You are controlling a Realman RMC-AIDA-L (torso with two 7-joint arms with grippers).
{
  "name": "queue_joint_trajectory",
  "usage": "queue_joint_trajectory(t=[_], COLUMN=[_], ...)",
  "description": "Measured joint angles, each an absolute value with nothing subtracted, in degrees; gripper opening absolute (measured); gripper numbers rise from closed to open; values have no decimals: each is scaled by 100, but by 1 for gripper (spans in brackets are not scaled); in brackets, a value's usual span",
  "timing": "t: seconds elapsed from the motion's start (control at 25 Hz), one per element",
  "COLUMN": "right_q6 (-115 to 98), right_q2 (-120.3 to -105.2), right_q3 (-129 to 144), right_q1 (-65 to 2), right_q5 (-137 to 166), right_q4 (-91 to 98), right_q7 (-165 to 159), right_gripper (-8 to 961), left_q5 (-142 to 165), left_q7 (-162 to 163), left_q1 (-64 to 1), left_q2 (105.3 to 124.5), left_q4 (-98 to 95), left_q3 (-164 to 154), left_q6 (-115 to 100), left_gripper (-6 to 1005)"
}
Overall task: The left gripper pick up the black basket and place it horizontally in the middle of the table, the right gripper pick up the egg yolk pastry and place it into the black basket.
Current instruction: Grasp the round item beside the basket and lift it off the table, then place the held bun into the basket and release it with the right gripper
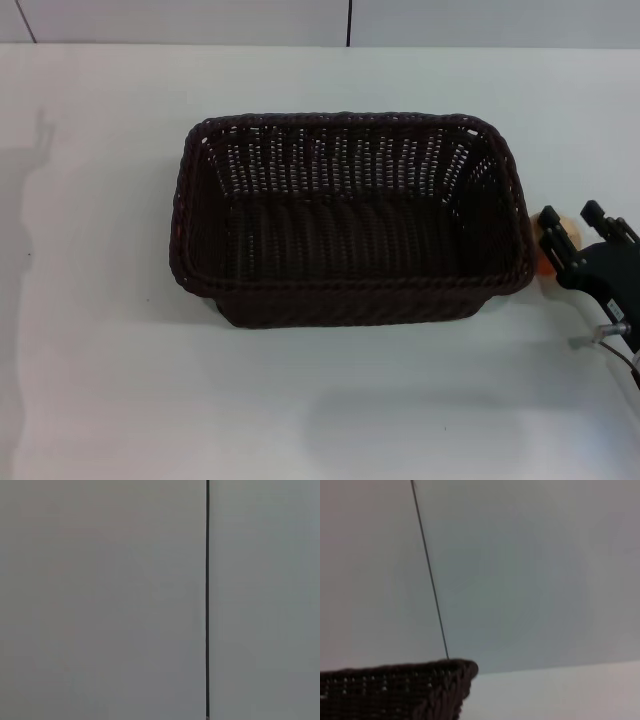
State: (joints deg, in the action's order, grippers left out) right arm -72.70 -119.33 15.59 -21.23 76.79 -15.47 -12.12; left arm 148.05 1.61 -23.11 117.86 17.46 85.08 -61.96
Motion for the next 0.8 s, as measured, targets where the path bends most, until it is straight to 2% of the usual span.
queue_joint_trajectory(t=[0.4, 0.52, 0.8], right_q6=[-7083, -7477, -9390], right_q2=[-11927, -11931, -11946], right_q3=[1551, 1551, 1474], right_q1=[-2173, -2063, -1551], right_q5=[7672, 7671, 7665], right_q4=[-1533, -1535, -1544], right_q7=[-1185, -1181, -1166], right_gripper=[458, 223, 109], left_q5=[14855, 14857, 14863], left_q7=[149, 148, 144], left_q1=[-2318, -2319, -2333], left_q2=[11786, 11786, 11786], left_q4=[1742, 1742, 1724], left_q3=[8508, 8508, 8508], left_q6=[-6196, -6196, -6190], left_gripper=[788, 788, 787])
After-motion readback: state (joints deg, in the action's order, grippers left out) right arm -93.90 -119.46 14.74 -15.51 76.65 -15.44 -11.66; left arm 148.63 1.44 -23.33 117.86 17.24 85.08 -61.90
